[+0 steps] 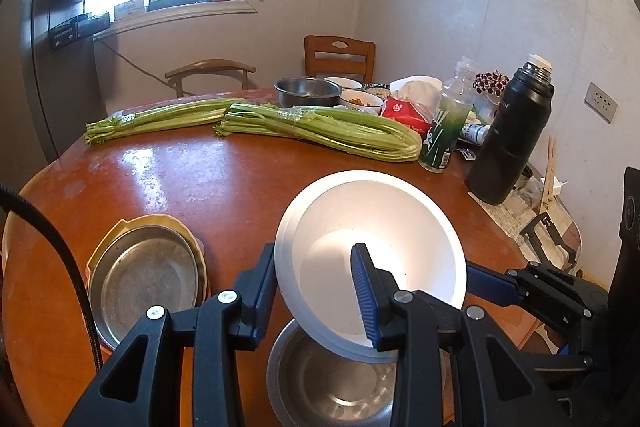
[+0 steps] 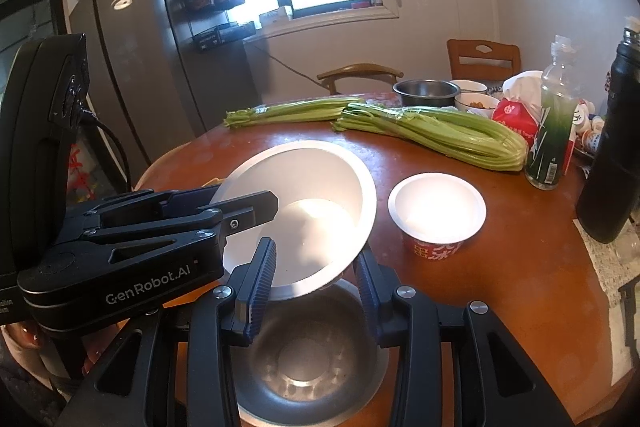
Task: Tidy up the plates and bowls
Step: 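Carry the white paper bowl with the left tool over the steel bowl, then lower the white paper bowl into the steel bowl and open the left tool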
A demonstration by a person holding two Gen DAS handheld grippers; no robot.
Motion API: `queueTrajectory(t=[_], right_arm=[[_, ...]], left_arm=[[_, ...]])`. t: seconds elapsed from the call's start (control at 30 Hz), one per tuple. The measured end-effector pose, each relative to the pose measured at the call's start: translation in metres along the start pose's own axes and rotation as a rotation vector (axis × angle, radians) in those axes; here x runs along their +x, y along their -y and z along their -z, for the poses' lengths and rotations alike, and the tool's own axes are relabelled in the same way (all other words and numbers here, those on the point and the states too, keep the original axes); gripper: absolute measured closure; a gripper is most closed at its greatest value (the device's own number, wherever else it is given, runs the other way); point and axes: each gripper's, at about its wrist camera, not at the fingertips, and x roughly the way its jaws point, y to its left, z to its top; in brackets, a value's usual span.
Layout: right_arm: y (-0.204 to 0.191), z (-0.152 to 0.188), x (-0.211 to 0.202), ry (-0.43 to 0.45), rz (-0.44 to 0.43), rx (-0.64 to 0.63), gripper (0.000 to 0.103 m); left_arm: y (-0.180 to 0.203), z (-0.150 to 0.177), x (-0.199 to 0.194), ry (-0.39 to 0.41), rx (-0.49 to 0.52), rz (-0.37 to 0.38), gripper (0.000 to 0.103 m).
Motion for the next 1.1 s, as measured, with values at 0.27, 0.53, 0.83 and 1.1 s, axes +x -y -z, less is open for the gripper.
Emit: queueTrajectory(t=[0.27,0.53,0.83,1.1], right_arm=[[-0.001,0.012,-0.001,-0.024,-0.012,0.003,0.061],[0.0,0.024,-0.002,-0.044,-0.019,0.003,0.061],[0.003,0.044,0.003,-0.092,-0.021,0.015,0.061],[0.004,0.057,0.006,-0.127,-0.016,0.013,0.061]], left_arm=[[0.001,0.013,0.003,-0.033,-0.001,-0.002,0.066],[0.003,0.025,0.008,-0.066,0.001,-0.001,0.066],[0.007,0.043,0.02,-0.124,0.006,0.008,0.066],[0.008,0.053,0.029,-0.164,0.016,0.014,0.066]])
